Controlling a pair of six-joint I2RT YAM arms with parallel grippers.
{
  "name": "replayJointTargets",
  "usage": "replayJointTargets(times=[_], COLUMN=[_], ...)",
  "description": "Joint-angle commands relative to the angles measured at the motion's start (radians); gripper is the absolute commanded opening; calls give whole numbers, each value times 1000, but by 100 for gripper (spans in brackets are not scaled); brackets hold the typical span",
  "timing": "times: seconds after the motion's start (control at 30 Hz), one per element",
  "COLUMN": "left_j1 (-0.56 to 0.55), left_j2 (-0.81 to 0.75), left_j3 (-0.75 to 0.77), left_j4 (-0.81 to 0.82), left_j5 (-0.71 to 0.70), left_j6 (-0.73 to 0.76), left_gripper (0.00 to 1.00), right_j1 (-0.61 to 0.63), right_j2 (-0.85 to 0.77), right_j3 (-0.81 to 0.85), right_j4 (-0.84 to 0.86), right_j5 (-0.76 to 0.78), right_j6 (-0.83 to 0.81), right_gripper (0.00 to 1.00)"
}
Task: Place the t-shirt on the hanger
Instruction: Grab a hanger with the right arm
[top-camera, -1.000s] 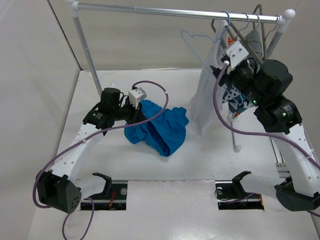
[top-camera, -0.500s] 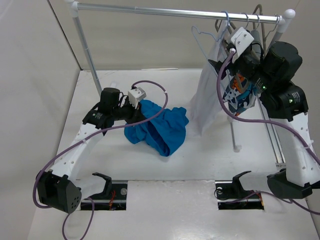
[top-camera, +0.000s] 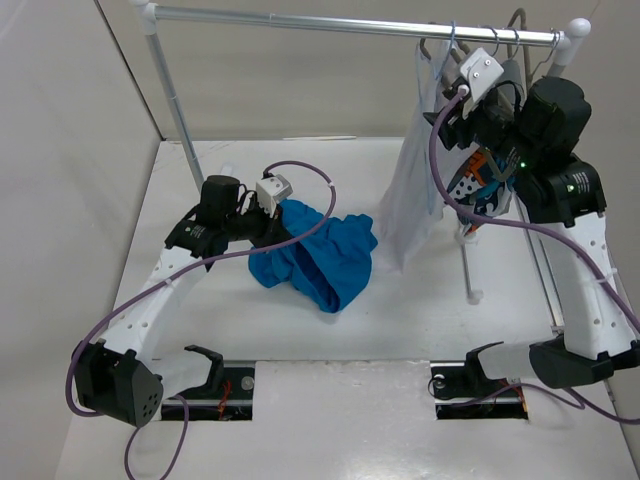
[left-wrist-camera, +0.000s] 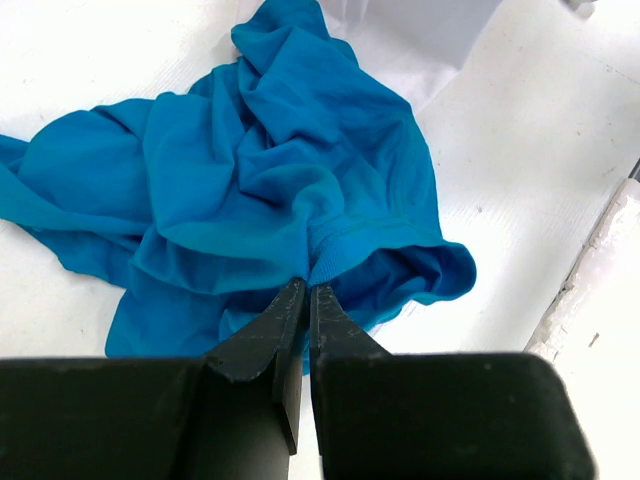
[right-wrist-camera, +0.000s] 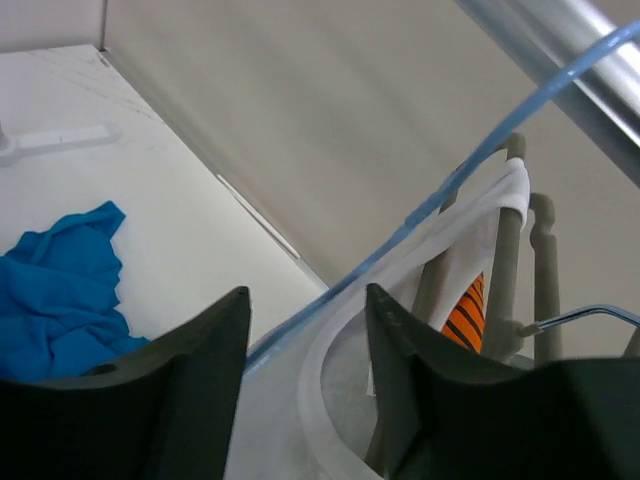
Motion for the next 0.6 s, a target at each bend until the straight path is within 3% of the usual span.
replayJointTargets(times=[0.0, 0.07, 0.23, 0.33, 0.47, 0.5, 0.57], left_j1=[5, 5, 5, 5, 5, 5, 5], left_j2=[-36, -36, -36, -27, -27, -27, -27], left_j3=[-3, -3, -3, -3, -3, -3, -3], left_j4=[38, 38, 38, 38, 38, 38, 38], left_j5=[12, 12, 12, 12, 12, 12, 12], left_j6=[2, 2, 2, 2, 2, 2, 2], left_gripper=[0, 0, 0, 0, 0, 0, 0], right_j1=[-7, -7, -7, -7, -7, -7, -7], right_j2=[4, 4, -28, -28, -28, -28, -28], right_j3=[-26, -55, -85, -94, -103, -103, -103], right_j4=[71, 82, 91, 91, 91, 91, 101], right_j5=[-43, -43, -23, -4, -3, -3, -3], right_j6=[35, 35, 44, 44, 44, 44, 44], right_gripper=[52, 42, 42, 36, 12, 2, 0])
